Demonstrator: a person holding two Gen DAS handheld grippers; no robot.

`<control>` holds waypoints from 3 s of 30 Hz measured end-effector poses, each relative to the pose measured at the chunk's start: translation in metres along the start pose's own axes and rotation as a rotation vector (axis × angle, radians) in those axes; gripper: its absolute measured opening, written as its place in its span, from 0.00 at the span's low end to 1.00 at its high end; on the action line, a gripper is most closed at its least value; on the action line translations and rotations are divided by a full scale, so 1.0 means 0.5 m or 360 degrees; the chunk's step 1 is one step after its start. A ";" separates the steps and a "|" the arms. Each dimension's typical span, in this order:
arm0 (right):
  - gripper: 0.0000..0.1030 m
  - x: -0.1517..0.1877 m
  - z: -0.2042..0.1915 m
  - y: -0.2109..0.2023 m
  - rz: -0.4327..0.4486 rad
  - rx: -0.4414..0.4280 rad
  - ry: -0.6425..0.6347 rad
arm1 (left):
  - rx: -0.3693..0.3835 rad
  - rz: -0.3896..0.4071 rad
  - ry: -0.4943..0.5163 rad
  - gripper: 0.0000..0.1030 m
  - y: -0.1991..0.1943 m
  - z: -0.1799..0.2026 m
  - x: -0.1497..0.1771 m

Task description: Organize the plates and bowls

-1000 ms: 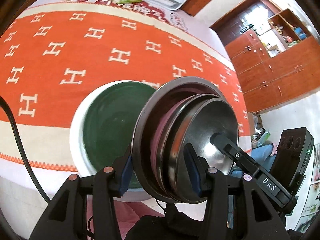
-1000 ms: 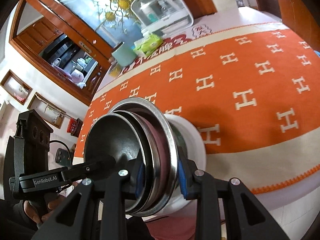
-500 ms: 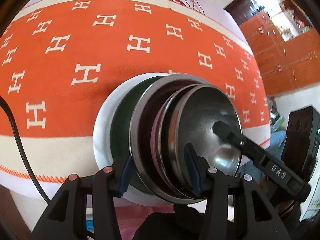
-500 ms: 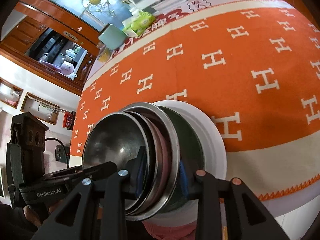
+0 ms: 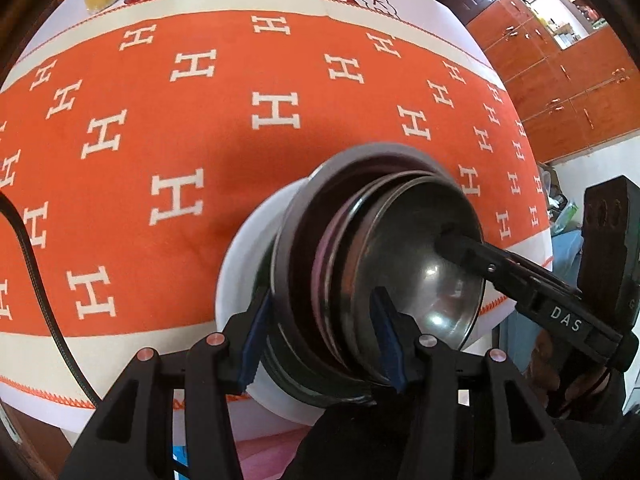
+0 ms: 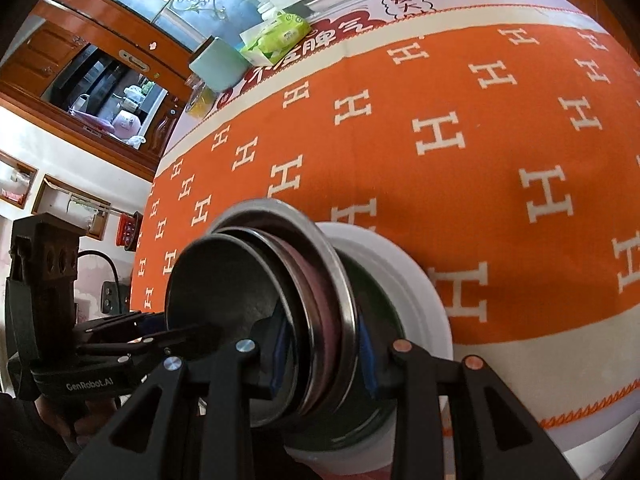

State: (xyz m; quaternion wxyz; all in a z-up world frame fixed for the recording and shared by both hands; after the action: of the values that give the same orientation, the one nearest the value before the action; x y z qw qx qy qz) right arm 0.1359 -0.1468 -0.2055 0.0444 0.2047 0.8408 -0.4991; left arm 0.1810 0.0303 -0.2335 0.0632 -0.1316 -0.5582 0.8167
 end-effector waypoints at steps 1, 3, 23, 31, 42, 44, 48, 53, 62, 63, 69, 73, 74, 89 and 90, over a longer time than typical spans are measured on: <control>0.40 -0.002 0.001 -0.005 0.0011 0.0005 -0.0006 | -0.0007 0.0003 -0.0009 0.47 -0.002 -0.002 -0.002; 0.45 -0.006 0.003 -0.022 0.0049 -0.0009 -0.0023 | -0.0013 0.0020 -0.0032 0.49 -0.009 -0.004 -0.005; 0.69 0.084 0.041 -0.237 0.0391 -0.0004 -0.0295 | -0.0251 0.0501 -0.0397 0.66 -0.157 0.090 0.159; 0.85 0.154 0.052 -0.331 0.0398 0.0019 -0.0310 | -0.0312 0.0673 -0.0441 0.72 -0.235 0.144 0.254; 0.93 0.224 -0.041 -0.403 0.0351 0.0160 -0.0366 | -0.0514 0.0808 -0.0152 0.81 -0.332 0.220 0.264; 0.93 0.233 -0.065 -0.411 0.0368 0.0221 -0.0378 | -0.0503 0.0813 -0.0127 0.81 -0.341 0.227 0.269; 0.93 0.250 -0.095 -0.424 0.0433 0.0312 -0.0419 | -0.0515 0.0849 -0.0124 0.81 -0.355 0.229 0.280; 0.93 0.271 -0.116 -0.430 0.0529 0.0424 -0.0414 | -0.0517 0.0853 -0.0083 0.88 -0.356 0.232 0.297; 0.93 0.289 -0.146 -0.401 0.0560 0.0424 -0.0431 | -0.0641 0.0938 -0.0070 0.99 -0.371 0.223 0.332; 0.93 0.292 -0.147 -0.398 0.0556 0.0422 -0.0427 | -0.0648 0.0944 -0.0067 0.99 -0.373 0.223 0.335; 0.95 0.300 -0.160 -0.394 0.0582 0.0415 -0.0409 | -0.0656 0.0925 -0.0035 0.99 -0.370 0.213 0.340; 1.00 0.300 -0.161 -0.390 0.0596 0.0458 -0.0382 | -0.0668 0.0917 -0.0023 0.99 -0.368 0.208 0.336; 1.00 0.299 -0.160 -0.389 0.0597 0.0466 -0.0371 | -0.0671 0.0914 -0.0017 0.99 -0.367 0.207 0.335; 1.00 0.287 -0.166 -0.380 0.0642 0.0523 -0.0324 | -0.0689 0.0955 0.0050 0.99 -0.369 0.200 0.312; 1.00 0.286 -0.167 -0.380 0.0643 0.0525 -0.0325 | -0.0685 0.0958 0.0051 0.99 -0.368 0.199 0.311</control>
State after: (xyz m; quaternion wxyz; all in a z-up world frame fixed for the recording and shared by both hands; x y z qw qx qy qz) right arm -0.0574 -0.1118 -0.0478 0.1935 0.3213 0.6815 -0.6284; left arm -0.0042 0.0480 -0.0508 -0.2002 -0.3129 -0.6526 0.6604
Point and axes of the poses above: each gripper's, at about its wrist camera, not at the fingertips, and y roughly the way its jaws point, z to its right, x to its underside, the point moved 3 cm from there along y, roughly the way its jaws point, and after that the axes turned 2 degrees about y, right-handed, at the moved point
